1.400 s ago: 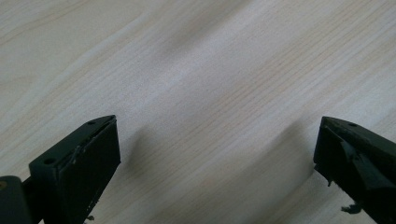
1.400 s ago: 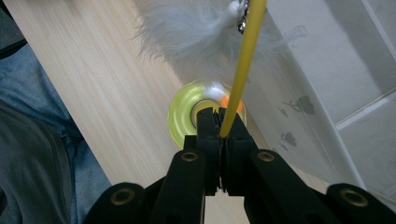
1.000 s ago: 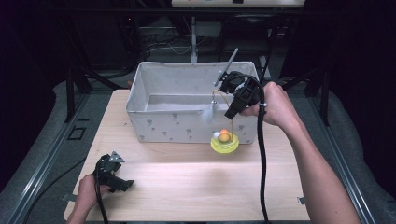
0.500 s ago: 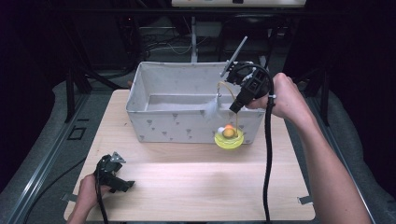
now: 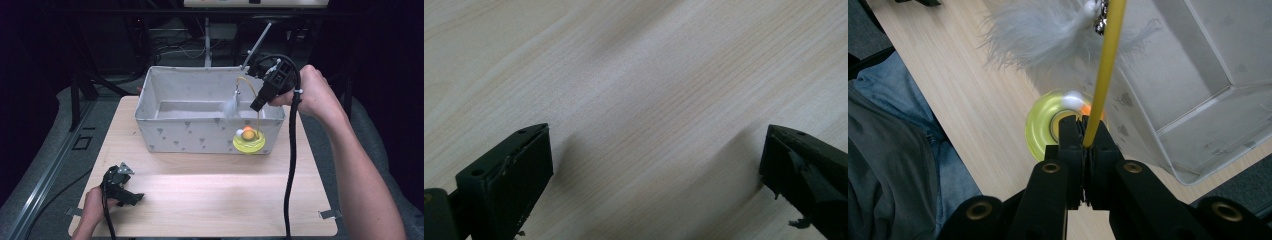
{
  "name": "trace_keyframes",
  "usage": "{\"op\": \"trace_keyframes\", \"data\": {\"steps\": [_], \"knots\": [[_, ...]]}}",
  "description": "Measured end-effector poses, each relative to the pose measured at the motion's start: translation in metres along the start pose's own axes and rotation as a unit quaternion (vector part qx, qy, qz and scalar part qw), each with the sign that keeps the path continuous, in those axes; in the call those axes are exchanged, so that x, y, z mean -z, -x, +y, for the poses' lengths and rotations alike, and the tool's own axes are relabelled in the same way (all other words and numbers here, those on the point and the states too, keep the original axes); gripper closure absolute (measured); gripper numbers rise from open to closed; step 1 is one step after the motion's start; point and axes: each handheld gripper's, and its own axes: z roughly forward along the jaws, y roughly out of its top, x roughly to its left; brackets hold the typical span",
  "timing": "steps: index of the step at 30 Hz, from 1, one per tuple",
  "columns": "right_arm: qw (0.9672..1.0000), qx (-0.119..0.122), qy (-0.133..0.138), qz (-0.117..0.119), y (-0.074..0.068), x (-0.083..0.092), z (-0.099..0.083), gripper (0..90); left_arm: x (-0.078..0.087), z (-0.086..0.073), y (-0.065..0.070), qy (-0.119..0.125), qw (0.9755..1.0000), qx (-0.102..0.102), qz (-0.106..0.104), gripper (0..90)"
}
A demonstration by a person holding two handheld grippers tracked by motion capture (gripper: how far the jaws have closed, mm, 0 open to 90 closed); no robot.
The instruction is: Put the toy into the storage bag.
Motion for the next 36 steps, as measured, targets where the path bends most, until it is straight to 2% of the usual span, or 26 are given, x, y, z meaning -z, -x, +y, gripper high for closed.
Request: {"op": "trace_keyframes", "data": {"steps": [11, 23, 27, 36], "knots": [[1.0, -0.005, 0.001, -0.006, 0.005, 0.013, 0.006, 87.9, 0.0, 0.0, -0.001, 0.0, 1.0, 0.0, -0.001, 0.7], [0.9994, -0.021, 0.009, -0.025, 0.013, 0.031, 0.012, 87.9, 0.0, 0.0, -0.001, 0.001, 1.0, -0.001, -0.001, 0.7], [0.9987, -0.038, 0.018, -0.029, 0.018, 0.036, 0.014, 87.9, 0.0, 0.0, -0.001, 0.001, 1.0, 0.0, -0.001, 0.7], [0.9976, -0.052, 0.014, -0.044, 0.028, 0.044, 0.02, 88.0, 0.001, 0.0, -0.001, 0.003, 1.0, -0.001, 0.001, 0.7]]}}
